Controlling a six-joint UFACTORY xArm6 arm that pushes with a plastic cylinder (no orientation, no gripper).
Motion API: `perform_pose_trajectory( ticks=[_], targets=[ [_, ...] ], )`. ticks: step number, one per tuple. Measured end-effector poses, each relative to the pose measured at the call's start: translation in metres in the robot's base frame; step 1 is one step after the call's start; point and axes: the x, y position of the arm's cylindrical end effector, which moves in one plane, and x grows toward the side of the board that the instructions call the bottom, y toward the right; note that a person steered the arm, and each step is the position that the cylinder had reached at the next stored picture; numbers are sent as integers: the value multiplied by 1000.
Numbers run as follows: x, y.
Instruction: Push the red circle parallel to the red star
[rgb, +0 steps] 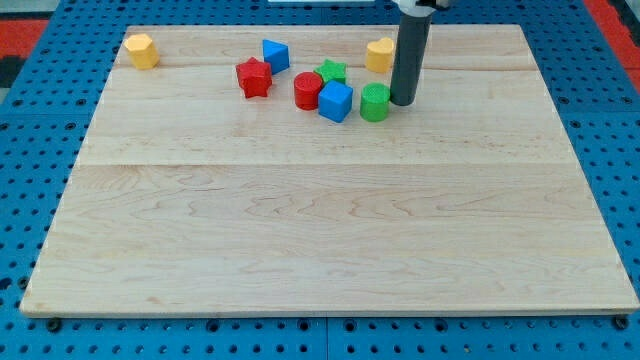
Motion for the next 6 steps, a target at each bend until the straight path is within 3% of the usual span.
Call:
perform_pose_trajectory(
  ticks=[2, 3, 4, 6],
  targets=[
    [-43, -52],
    [-87, -43],
    [-97, -93],
    [-20, -138]
  ],
)
